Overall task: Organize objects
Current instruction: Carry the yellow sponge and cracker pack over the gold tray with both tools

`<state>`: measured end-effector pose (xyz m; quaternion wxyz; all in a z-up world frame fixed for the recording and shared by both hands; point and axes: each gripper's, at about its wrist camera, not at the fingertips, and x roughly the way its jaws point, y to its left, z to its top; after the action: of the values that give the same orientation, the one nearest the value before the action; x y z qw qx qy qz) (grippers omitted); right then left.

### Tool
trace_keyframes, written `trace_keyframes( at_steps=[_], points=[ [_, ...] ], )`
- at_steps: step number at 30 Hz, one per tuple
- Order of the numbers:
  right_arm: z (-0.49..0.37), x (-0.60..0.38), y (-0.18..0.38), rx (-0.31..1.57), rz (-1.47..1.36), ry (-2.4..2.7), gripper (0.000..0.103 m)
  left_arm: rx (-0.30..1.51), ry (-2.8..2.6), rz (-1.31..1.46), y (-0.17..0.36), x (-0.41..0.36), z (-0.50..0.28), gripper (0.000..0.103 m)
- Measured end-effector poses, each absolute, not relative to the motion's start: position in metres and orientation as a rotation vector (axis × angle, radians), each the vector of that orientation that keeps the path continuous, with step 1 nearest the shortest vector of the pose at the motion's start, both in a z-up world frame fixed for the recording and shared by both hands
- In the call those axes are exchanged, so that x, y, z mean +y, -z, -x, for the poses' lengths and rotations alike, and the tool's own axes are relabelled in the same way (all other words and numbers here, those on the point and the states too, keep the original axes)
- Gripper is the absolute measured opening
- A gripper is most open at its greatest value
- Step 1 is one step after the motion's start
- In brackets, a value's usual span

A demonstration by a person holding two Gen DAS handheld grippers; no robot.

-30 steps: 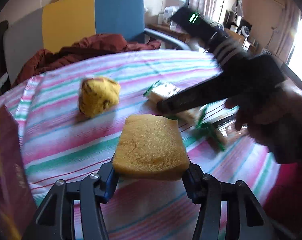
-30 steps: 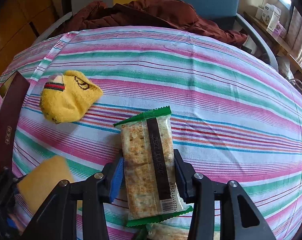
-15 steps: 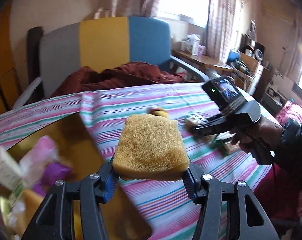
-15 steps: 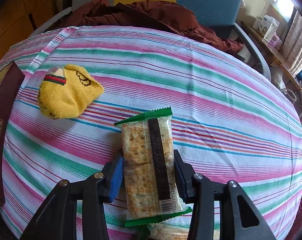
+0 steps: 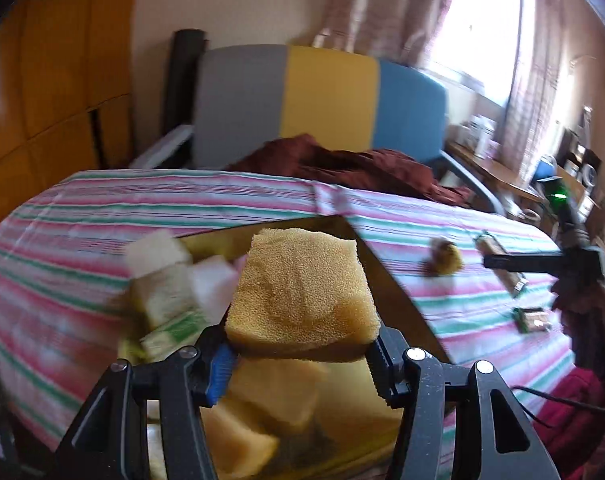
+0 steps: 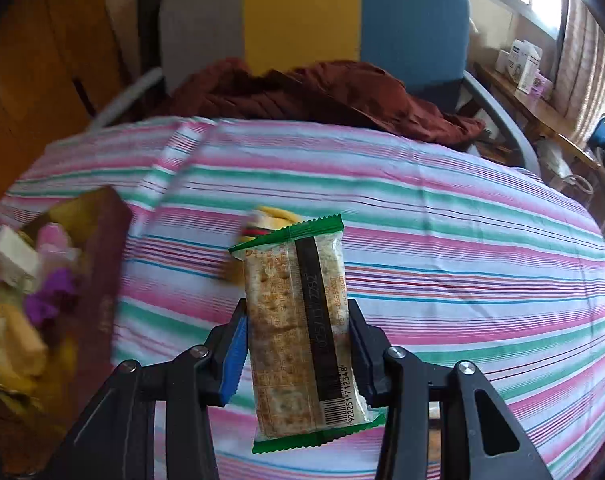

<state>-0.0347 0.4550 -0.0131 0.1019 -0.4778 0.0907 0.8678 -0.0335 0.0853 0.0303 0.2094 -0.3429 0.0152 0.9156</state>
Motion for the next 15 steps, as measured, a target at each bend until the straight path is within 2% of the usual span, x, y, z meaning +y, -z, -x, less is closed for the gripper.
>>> trace_keyframes(
  at_steps=[6, 15],
  points=[
    [0.026, 0.375, -0.008, 0.319, 1.39, -2.74, 0.045, 0.049, -2.652, 0.963, -0.029, 0.059, 0.033, 0.057],
    [0.024, 0.29, -0.009, 0.275, 1.386, -2.877, 0.045, 0.035, -2.697, 1.026, -0.019, 0.035, 0.033, 0.058]
  ],
)
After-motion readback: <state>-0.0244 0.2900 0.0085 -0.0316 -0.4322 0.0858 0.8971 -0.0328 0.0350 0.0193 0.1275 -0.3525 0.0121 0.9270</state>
